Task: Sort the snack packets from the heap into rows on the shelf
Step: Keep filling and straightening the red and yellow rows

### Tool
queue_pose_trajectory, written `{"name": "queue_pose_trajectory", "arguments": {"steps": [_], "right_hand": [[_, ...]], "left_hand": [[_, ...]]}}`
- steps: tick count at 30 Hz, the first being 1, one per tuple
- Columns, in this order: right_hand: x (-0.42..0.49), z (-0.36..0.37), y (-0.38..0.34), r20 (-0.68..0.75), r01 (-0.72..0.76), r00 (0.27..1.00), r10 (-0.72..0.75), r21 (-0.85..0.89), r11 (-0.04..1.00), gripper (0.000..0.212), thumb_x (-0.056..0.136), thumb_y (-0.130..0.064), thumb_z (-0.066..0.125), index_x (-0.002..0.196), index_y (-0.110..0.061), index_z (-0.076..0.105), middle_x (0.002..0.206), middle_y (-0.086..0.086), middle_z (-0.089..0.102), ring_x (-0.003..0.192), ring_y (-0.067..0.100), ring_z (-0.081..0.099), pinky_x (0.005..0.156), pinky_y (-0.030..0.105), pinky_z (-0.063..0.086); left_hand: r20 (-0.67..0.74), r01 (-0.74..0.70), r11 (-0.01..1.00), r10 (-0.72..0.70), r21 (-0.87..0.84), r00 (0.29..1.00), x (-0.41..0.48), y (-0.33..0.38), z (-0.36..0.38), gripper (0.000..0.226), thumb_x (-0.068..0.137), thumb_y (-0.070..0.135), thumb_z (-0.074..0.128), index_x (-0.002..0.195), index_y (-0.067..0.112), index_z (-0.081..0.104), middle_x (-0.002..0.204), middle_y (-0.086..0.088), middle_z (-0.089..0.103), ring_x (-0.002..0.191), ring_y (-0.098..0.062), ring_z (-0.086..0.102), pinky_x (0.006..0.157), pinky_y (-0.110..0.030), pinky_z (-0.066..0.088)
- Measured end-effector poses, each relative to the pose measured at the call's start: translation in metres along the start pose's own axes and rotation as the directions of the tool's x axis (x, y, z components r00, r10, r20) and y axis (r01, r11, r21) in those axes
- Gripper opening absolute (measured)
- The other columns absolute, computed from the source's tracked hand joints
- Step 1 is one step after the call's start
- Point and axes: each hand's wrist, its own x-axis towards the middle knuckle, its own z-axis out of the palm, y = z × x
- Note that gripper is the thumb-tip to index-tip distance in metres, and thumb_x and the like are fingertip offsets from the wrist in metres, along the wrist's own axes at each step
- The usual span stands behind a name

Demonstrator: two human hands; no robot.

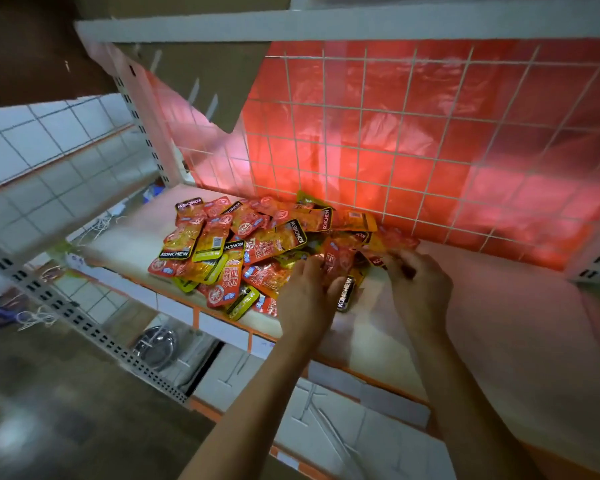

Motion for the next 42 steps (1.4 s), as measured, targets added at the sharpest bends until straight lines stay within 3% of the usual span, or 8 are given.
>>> {"name": "queue_pose_trajectory", "arguments": {"steps": [4, 10, 15, 20, 26, 31, 38, 42], "right_hand": [[-0.006, -0.03, 0.019, -0.138, -0.018, 0.99, 0.009, -0.066, 0.998, 0.019, 0.082, -0.019, 0.073, 0.079, 0.0, 0.072, 0.07, 0.021, 0.058, 0.066, 0.035, 0.058, 0.059, 0.031, 0.022], [-0.022, -0.076, 0.046, -0.051, -0.364, 0.906, 0.42, 0.412, 0.835, 0.02, 0.096, -0.031, 0.054, 0.095, -0.015, 0.065, 0.09, 0.002, 0.07, 0.084, 0.019, 0.068, 0.073, 0.032, 0.053], [-0.04, -0.126, 0.072, -0.088, -0.417, 0.835, 0.544, 0.543, 0.728, 0.019, 0.095, -0.032, 0.054, 0.088, -0.021, 0.066, 0.087, 0.0, 0.073, 0.081, 0.021, 0.071, 0.082, 0.045, 0.056], [-0.056, -0.186, 0.094, -0.158, -0.392, 0.803, 0.574, 0.585, 0.71, 0.027, 0.092, -0.014, 0.058, 0.083, -0.037, 0.07, 0.078, -0.013, 0.072, 0.073, 0.009, 0.07, 0.07, 0.033, 0.058], [-0.088, -0.273, 0.131, -0.179, -0.411, 0.77, 0.612, 0.594, 0.691, 0.024, 0.077, 0.005, 0.065, 0.096, -0.01, 0.064, 0.094, 0.009, 0.069, 0.089, 0.027, 0.065, 0.078, 0.041, 0.053], [-0.12, -0.349, 0.167, -0.156, -0.412, 0.794, 0.587, 0.573, 0.708, 0.046, 0.073, 0.009, 0.068, 0.114, -0.007, 0.059, 0.097, 0.009, 0.07, 0.087, 0.024, 0.069, 0.07, 0.033, 0.056], [-0.151, -0.44, 0.214, -0.215, -0.399, 0.786, 0.579, 0.54, 0.742, 0.036, 0.065, 0.006, 0.069, 0.099, -0.001, 0.06, 0.095, 0.022, 0.067, 0.094, 0.042, 0.064, 0.084, 0.056, 0.052], [-0.159, -0.47, 0.24, -0.214, -0.428, 0.766, 0.606, 0.533, 0.729, 0.035, 0.073, 0.01, 0.065, 0.102, -0.01, 0.062, 0.098, 0.016, 0.069, 0.095, 0.036, 0.065, 0.088, 0.059, 0.05]], "left_hand": [[-0.007, -0.063, 0.98, 0.063, -0.19, 0.998, -0.001, 0.03, 0.011, 0.036, 0.088, 0.04, 0.063, 0.109, 0.011, 0.058, 0.088, -0.011, 0.07, 0.079, -0.037, 0.064, 0.056, -0.035, 0.04], [0.085, -0.135, 0.883, 0.192, -0.449, 0.978, -0.017, 0.089, 0.033, 0.04, 0.085, 0.039, 0.053, 0.108, 0.008, 0.061, 0.08, -0.007, 0.07, 0.068, -0.022, 0.061, 0.052, -0.028, 0.031], [0.293, -0.064, 0.851, 0.249, -0.522, 0.923, -0.037, 0.135, 0.058, 0.021, 0.093, 0.029, 0.057, 0.108, 0.014, 0.058, 0.079, 0.012, 0.058, 0.071, -0.016, 0.061, 0.059, -0.021, 0.044], [0.402, 0.04, 0.799, 0.258, -0.6, 0.879, -0.062, 0.188, 0.085, 0.02, 0.093, 0.016, 0.055, 0.112, 0.016, 0.059, 0.094, 0.007, 0.063, 0.079, -0.009, 0.058, 0.068, -0.018, 0.045], [0.498, 0.17, 0.717, 0.276, -0.677, 0.822, -0.122, 0.263, 0.112, 0.016, 0.093, 0.023, 0.057, 0.109, 0.026, 0.058, 0.094, 0.017, 0.061, 0.071, 0.016, 0.058, 0.071, -0.021, 0.051], [0.548, 0.27, 0.667, 0.247, -0.694, 0.799, -0.182, 0.327, 0.129, 0.012, 0.088, 0.019, 0.063, 0.098, 0.027, 0.063, 0.089, 0.013, 0.067, 0.082, -0.006, 0.064, 0.075, -0.027, 0.053], [0.597, 0.343, 0.608, 0.28, -0.716, 0.752, -0.247, 0.403, 0.142, 0.023, 0.088, 0.006, 0.061, 0.077, 0.027, 0.059, 0.078, 0.008, 0.062, 0.073, -0.014, 0.058, 0.071, -0.035, 0.05], [0.622, 0.355, 0.619, 0.285, -0.7, 0.729, -0.261, 0.435, 0.156, 0.008, 0.09, 0.01, 0.061, 0.091, 0.018, 0.062, 0.085, 0.002, 0.065, 0.079, -0.016, 0.061, 0.07, -0.03, 0.051]]}}
